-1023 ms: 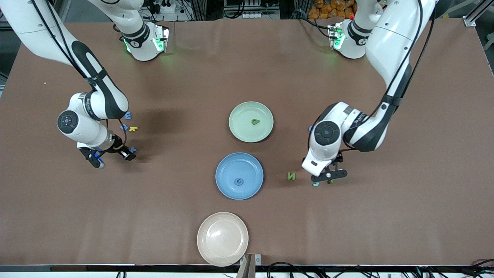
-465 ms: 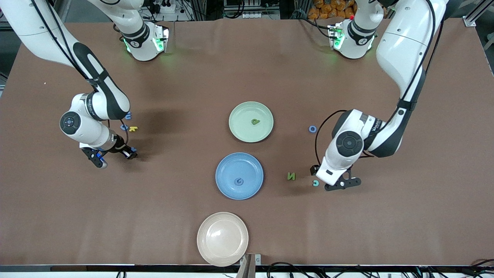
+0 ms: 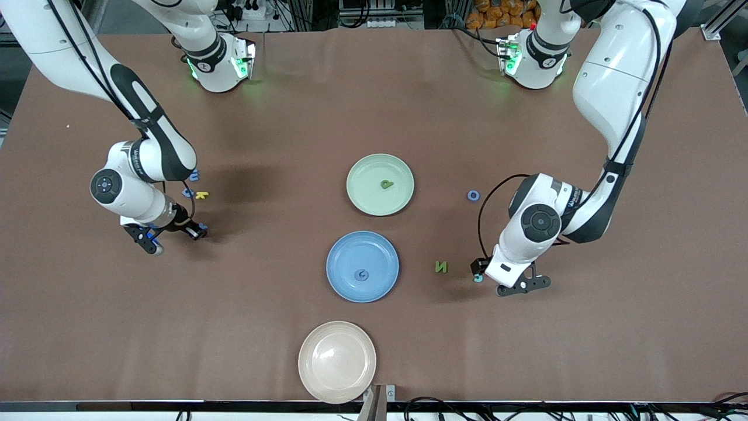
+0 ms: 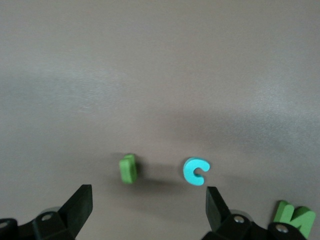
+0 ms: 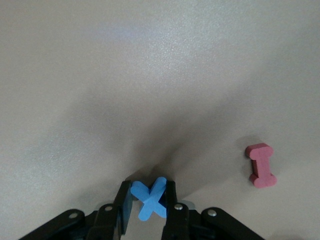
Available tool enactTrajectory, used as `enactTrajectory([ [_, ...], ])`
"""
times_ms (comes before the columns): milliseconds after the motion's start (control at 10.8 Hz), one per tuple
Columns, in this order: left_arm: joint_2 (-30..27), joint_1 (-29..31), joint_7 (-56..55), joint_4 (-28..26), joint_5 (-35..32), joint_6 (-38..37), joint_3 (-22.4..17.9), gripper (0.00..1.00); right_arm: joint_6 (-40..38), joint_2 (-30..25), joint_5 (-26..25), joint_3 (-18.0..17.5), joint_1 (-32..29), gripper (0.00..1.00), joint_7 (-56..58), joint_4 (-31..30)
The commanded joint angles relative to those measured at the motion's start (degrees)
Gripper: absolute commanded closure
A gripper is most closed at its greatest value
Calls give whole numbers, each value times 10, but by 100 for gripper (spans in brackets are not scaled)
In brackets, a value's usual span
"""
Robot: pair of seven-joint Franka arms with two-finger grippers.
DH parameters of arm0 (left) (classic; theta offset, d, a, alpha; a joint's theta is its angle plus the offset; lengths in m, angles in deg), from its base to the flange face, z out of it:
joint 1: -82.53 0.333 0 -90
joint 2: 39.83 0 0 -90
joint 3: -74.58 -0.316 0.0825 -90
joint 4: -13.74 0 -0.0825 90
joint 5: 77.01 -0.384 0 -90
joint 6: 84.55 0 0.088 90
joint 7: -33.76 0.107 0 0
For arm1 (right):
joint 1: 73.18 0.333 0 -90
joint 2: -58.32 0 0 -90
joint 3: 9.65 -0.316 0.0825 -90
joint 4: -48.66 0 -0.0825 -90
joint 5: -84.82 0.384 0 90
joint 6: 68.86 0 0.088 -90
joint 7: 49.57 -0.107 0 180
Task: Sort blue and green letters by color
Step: 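Place the blue x on the blue plate with the right gripper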
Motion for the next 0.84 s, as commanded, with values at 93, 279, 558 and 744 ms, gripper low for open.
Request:
enactTrajectory([
  [93,20,20,58,12,12,22,2,0,-32,-17,6,-6,25,100,2,27],
  [279,24,22,62,12,13,22,2,0,-49,-15,10,-20,41,100,-40,56],
  [558,37,23,62,12,14,22,2,0,-66,5,11,-44,96,100,-180,122],
  [744,40,23,62,12,14,23,2,0,-103,35,22,-43,158,100,-268,197],
])
